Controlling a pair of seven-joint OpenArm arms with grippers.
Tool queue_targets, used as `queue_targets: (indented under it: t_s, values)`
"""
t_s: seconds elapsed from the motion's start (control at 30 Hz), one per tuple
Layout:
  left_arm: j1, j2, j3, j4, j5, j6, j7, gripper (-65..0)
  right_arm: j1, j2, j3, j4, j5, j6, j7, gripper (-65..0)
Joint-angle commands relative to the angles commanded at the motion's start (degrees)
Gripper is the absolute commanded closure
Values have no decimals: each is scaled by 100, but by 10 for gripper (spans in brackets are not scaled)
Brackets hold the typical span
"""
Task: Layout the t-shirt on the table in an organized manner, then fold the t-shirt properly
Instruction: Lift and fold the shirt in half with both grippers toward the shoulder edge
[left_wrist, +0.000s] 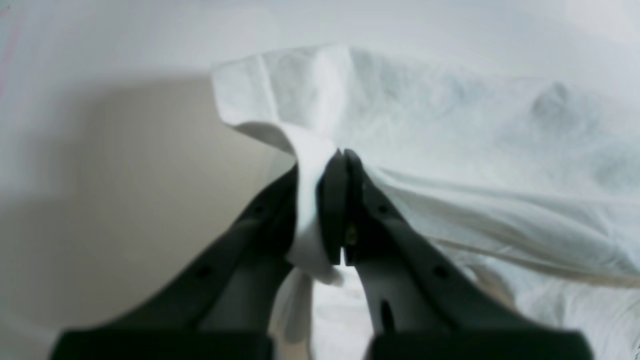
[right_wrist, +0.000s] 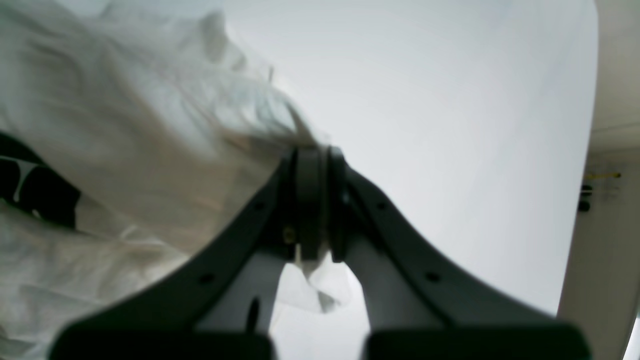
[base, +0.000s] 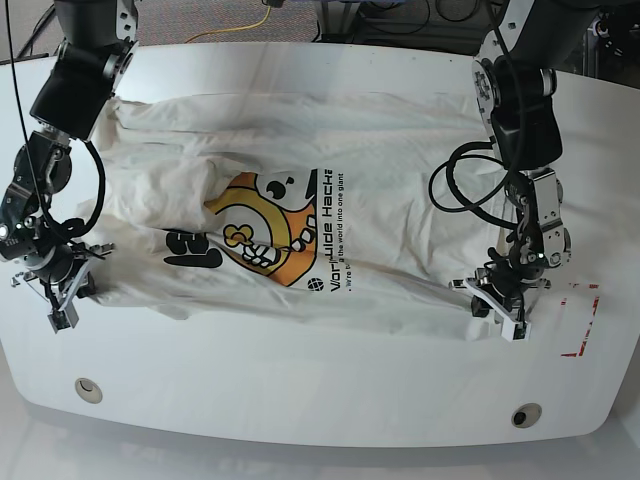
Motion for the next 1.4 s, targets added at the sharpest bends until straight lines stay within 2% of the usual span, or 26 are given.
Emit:
queue_targets:
  t_s: [0.1,0.27,0.37,0.4,0.5,0.7,1.13,1.4]
  values:
    - [35,0,0,185,0,0,44,0,0,9,0,0,0,0,0,0]
    - [185,0,0,721,0,-44,519,0,-44,9,0,0,0,0,0,0]
    - [273,0,0,1073,0,-290,712,0,-167,0,0,0,9,0,0,0]
    - [343,0,0,1257,0,-448,782,0,-237,0,0,0,18,0,0,0]
    - [448,0,0,1600,0,-651,897,0,-343,0,0,9,26,0,0,0]
    - [624,-114,-18,2242,0,-835,1266,0,-501,0,0,26,35,0,0,0]
    - [1213,-369,-18,2884,0,-844,1345,0,-791,158,0,44,53,0,-35,0]
    - [1662,-387,-18,3244,0,-844,1345,0,-1213,246,18,352,53,0,-35,0]
